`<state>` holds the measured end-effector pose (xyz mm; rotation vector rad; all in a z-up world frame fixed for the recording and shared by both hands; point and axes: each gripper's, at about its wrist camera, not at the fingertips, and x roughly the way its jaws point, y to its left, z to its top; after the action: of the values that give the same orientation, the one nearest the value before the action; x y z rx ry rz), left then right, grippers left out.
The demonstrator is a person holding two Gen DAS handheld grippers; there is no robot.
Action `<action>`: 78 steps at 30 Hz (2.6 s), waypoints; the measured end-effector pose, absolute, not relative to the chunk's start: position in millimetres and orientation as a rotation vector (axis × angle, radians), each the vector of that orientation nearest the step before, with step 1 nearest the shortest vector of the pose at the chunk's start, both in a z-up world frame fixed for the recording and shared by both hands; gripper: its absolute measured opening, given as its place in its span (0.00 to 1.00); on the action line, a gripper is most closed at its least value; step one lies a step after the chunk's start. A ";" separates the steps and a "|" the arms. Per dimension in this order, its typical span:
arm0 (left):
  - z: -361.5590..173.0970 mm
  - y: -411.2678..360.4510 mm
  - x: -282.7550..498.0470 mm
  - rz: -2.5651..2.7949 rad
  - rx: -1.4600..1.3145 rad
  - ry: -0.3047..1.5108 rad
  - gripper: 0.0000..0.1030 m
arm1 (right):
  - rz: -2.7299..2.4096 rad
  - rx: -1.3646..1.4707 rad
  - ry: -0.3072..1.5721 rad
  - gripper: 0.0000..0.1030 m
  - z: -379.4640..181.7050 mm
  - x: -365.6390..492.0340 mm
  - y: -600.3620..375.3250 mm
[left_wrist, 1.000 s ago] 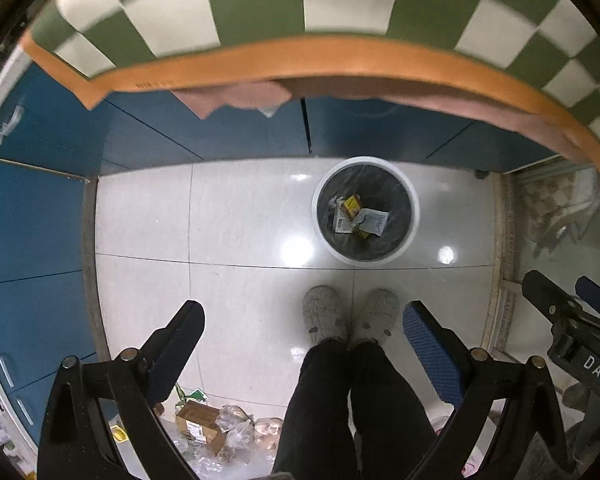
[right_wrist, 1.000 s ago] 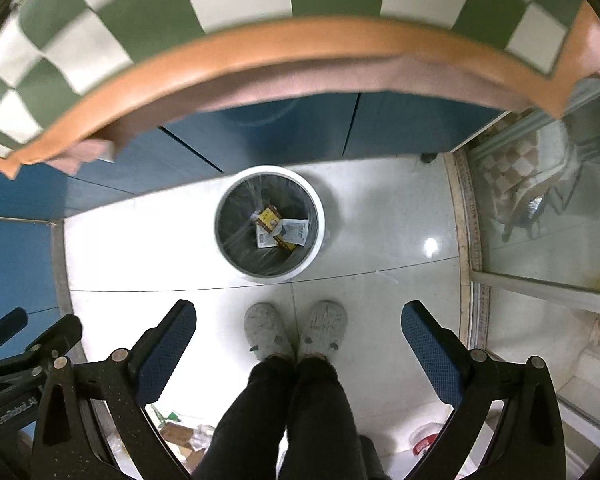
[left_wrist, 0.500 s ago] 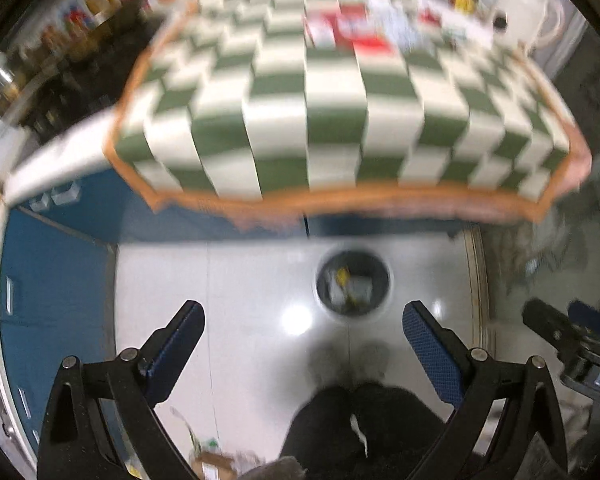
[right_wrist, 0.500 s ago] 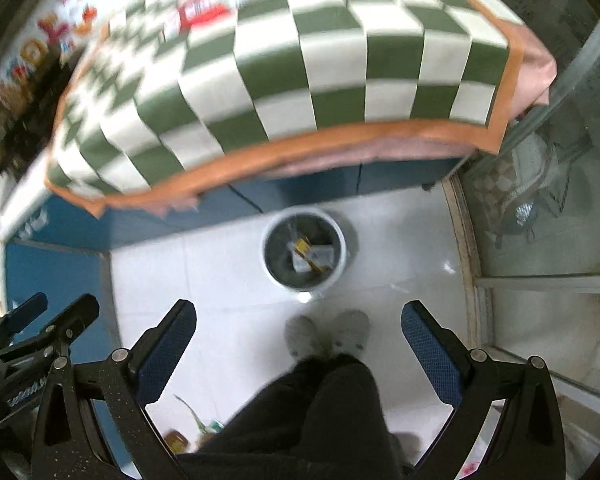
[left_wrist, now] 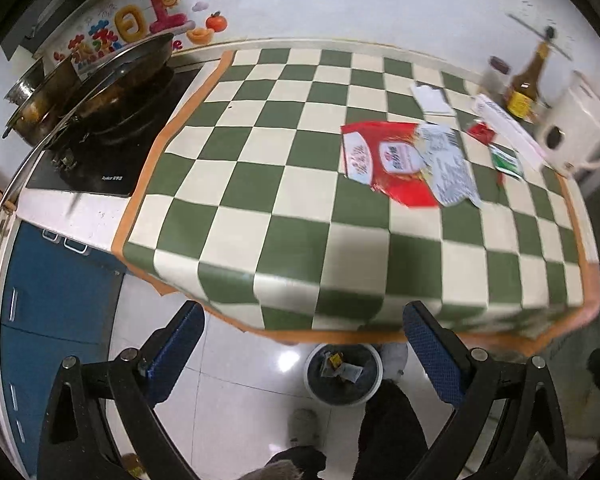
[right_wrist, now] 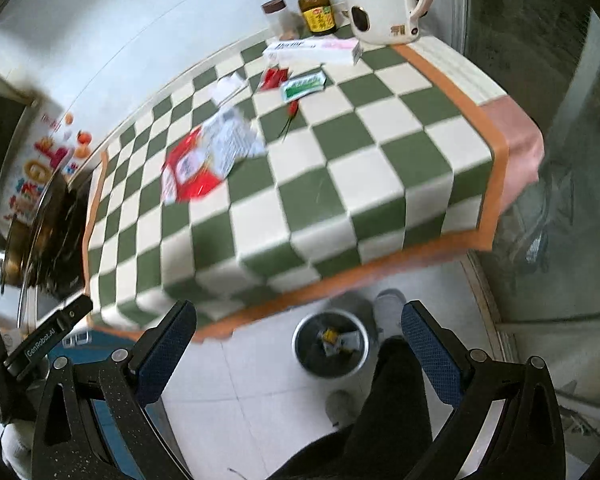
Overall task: Collect trash
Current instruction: 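Raise both tools back toward the counter, then grasp the red chili with the left tool while the right tool grasps the green sachet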
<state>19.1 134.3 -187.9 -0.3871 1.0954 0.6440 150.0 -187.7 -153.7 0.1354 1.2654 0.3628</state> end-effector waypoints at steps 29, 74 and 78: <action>-315.1 211.9 193.7 0.719 -0.811 1.263 0.96 | 0.534 -0.179 1.251 0.00 -289.3 497.4 -28.5; -285.2 102.2 310.9 0.333 -0.639 1.222 0.33 | 0.549 -0.082 1.304 0.00 -261.7 497.9 -137.8; -281.3 58.8 349.3 0.218 -0.500 1.241 0.49 | 0.449 -0.031 1.356 0.00 -286.0 492.1 -182.3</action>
<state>349.3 58.8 -281.3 -0.5002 1.2405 0.2175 492.1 -182.3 -286.0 -0.0314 1.3559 0.4493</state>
